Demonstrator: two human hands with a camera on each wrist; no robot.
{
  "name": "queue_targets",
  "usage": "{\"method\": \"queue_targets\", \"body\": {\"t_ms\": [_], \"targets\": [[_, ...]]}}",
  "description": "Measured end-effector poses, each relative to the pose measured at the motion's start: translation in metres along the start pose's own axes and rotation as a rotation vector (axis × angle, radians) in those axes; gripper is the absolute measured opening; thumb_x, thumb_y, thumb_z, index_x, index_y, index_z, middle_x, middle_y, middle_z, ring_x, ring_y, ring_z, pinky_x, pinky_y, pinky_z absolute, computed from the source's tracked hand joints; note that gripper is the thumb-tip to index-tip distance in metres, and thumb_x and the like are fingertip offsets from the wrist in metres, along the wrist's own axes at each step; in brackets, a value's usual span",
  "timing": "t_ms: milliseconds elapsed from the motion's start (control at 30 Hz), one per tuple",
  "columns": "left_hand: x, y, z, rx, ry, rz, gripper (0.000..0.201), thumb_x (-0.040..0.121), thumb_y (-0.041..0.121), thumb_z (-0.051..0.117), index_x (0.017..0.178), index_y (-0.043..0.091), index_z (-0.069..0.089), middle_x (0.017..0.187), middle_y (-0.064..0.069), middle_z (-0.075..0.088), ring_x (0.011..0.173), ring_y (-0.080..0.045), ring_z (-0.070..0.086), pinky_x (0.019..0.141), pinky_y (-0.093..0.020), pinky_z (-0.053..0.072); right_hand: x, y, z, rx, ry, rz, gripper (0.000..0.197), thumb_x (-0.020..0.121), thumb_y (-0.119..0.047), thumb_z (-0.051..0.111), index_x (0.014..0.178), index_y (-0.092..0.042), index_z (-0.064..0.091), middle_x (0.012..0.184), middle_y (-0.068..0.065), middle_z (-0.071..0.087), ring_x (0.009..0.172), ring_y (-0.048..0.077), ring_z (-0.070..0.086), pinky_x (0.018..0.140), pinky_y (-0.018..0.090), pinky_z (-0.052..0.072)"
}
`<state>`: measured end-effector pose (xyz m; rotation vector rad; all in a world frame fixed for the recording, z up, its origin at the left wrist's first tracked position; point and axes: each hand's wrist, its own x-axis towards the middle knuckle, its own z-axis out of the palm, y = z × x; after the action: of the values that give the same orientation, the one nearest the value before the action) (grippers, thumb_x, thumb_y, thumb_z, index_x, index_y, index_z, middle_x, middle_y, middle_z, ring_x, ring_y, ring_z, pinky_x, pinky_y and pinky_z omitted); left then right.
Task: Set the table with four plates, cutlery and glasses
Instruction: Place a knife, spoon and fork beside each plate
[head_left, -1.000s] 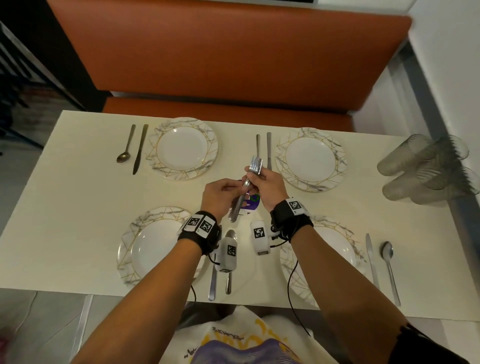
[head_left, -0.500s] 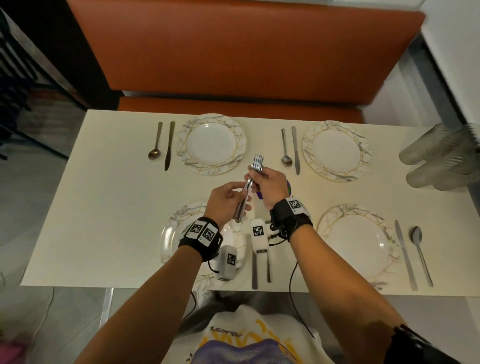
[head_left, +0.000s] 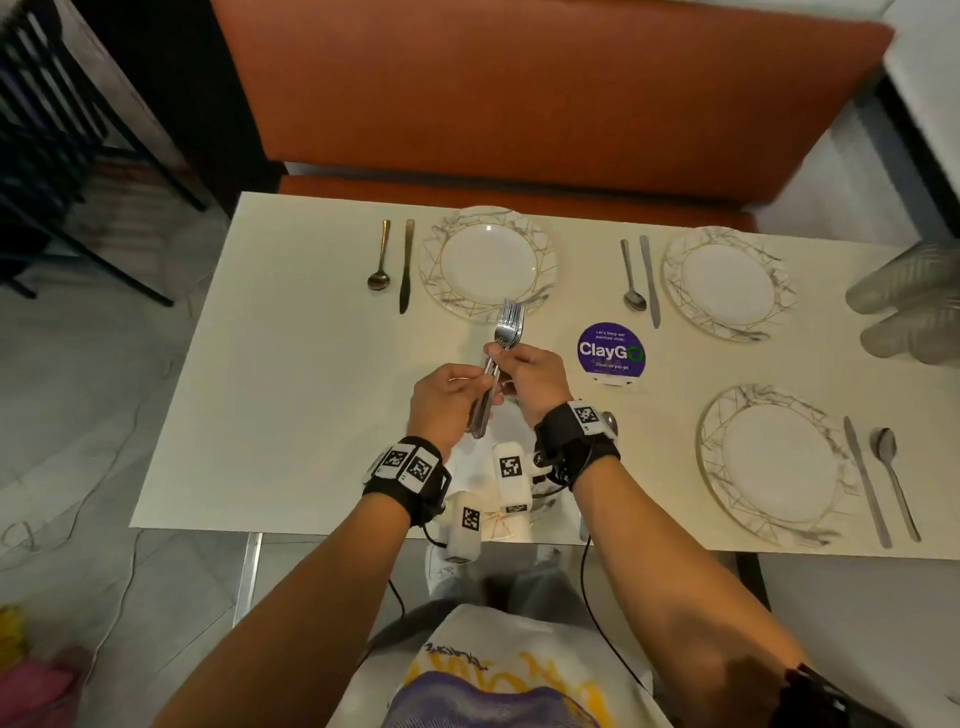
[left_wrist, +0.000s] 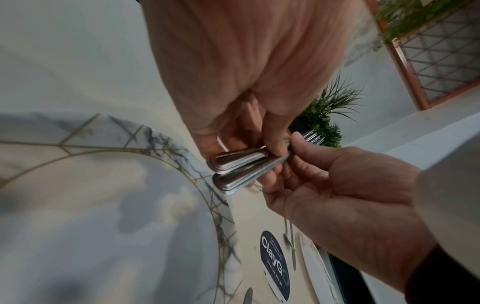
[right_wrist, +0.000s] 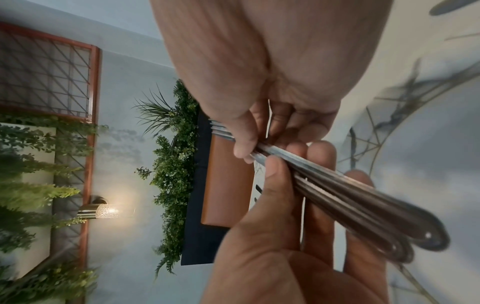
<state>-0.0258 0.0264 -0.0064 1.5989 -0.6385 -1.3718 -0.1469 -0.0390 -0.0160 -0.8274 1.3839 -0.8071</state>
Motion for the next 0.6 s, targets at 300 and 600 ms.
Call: {"method": "queue_targets", "body": {"t_ms": [300,600], "targets": [[-0.005,-0.006,-0.014,0.064,0.039,0.048,0.005,0.096,0.019,0.074,0.098,0.023,0.073,0.096,-0.004,0.079,0.079,-0.026,0.078,0.07,-0.035,0.063,-0.007,0.005,0.009,0.032,-0.014,0.024,0.035,0.086,-0.022,0.08,0.098,0.01,0.073,0.078,0.014,0.07,0.067,0.022,0.062,0.06,0.03,0.053],[-0.007,-0.011,-0.039,0.051,0.057,0.044,0.005,0.095,0.014,0.074,0.099,0.016,0.074,0.086,-0.001,0.08,0.079,-0.018,0.076,0.071,-0.033,0.063,-0.004,0.009,0.009,-0.015,0.001,0.061,0.02,0.09,-0.021,0.076,0.087,-0.001,0.076,0.083,0.014,0.074,0.069,0.023,0.066,0.068,0.034,0.058]]}}
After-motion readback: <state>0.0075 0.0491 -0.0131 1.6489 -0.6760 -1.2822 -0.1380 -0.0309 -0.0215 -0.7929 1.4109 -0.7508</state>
